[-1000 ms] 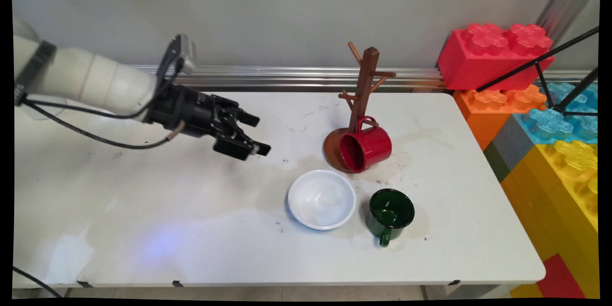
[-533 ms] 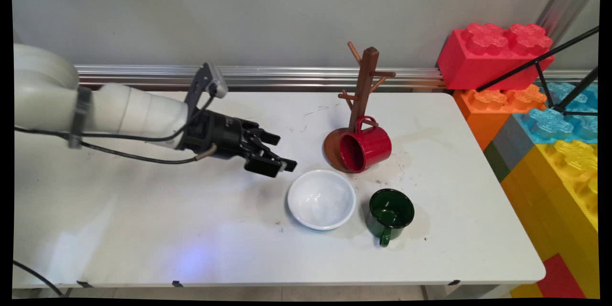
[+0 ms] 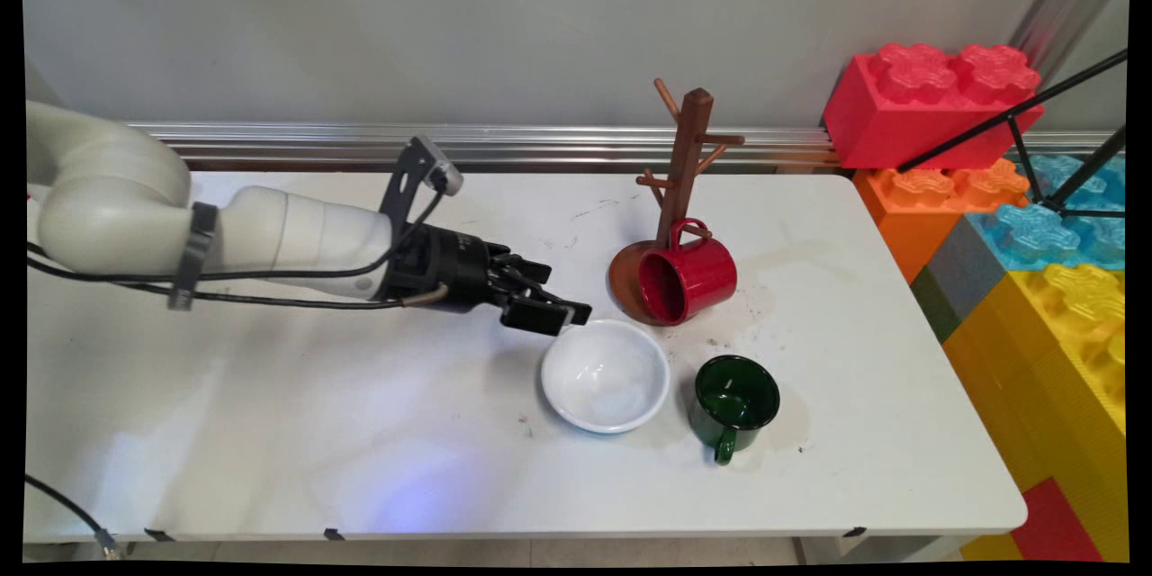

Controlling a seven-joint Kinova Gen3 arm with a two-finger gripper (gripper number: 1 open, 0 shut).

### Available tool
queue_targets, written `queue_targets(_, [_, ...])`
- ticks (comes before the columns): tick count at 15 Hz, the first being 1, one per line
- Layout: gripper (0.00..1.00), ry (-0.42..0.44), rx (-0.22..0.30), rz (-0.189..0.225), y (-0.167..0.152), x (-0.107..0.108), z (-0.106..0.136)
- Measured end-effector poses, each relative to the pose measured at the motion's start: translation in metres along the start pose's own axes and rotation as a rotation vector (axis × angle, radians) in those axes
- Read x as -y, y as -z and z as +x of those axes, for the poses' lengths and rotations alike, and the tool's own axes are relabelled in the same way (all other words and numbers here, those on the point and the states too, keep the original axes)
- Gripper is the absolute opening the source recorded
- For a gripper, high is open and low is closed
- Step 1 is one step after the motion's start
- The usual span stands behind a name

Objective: Pick up the red mug from the rack

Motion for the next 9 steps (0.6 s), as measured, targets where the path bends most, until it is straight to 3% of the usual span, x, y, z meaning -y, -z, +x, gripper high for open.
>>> queue_targets(9, [1.0,0.086,-0.053,0.004,-0.039,-0.015,0.003])
